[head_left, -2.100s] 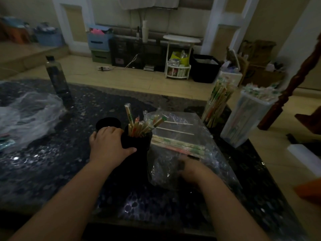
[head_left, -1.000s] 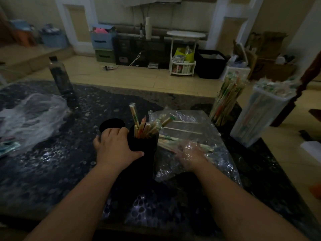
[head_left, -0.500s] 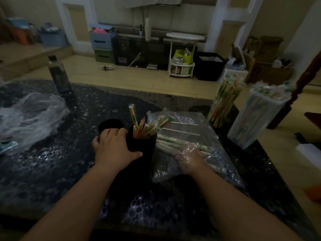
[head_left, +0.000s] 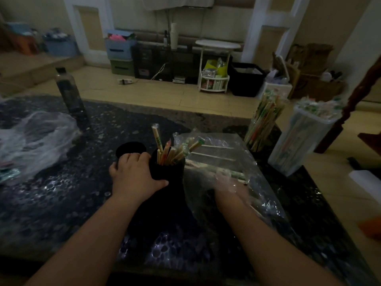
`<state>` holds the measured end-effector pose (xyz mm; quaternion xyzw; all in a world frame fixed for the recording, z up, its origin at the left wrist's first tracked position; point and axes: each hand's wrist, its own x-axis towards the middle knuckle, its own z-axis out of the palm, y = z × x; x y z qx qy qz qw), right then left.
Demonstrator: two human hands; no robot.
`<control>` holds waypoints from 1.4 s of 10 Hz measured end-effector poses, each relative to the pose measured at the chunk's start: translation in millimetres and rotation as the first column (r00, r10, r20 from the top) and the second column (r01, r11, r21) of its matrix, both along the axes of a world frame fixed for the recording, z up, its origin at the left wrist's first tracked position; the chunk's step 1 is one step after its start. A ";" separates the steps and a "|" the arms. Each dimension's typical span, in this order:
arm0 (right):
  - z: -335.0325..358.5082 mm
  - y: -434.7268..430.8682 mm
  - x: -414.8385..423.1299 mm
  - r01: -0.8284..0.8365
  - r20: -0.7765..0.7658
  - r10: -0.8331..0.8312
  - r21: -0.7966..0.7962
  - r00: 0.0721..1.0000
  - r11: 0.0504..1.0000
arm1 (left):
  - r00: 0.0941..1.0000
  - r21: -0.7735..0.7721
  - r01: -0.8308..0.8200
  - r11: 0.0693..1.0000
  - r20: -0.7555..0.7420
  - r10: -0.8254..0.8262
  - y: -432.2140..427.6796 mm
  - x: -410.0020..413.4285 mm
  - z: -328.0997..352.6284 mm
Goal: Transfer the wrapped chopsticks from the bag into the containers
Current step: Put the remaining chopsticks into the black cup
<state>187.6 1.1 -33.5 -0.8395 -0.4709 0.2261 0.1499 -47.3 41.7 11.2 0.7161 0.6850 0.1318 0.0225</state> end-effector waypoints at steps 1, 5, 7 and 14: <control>1.1 0.1 -2.2 0.034 0.064 -0.029 -0.069 0.998 0.997 | 1.000 0.010 -0.001 1.000 0.002 0.001 -0.5 0.2 -0.6; 3.1 -15.7 -6.2 -0.105 0.063 0.109 -0.068 0.992 0.992 | 1.000 -0.002 0.000 1.000 -0.005 0.000 -0.6 0.2 0.0; 11.6 -23.1 -12.1 -0.179 0.173 0.175 0.009 0.969 0.984 | 1.000 -0.001 -0.001 1.000 -0.002 0.001 -1.7 1.2 1.5; 49.7 -48.3 -1.8 -0.306 0.174 0.329 -0.147 0.928 0.941 | 1.000 -0.022 -0.013 1.000 -0.009 0.013 -2.8 1.2 3.4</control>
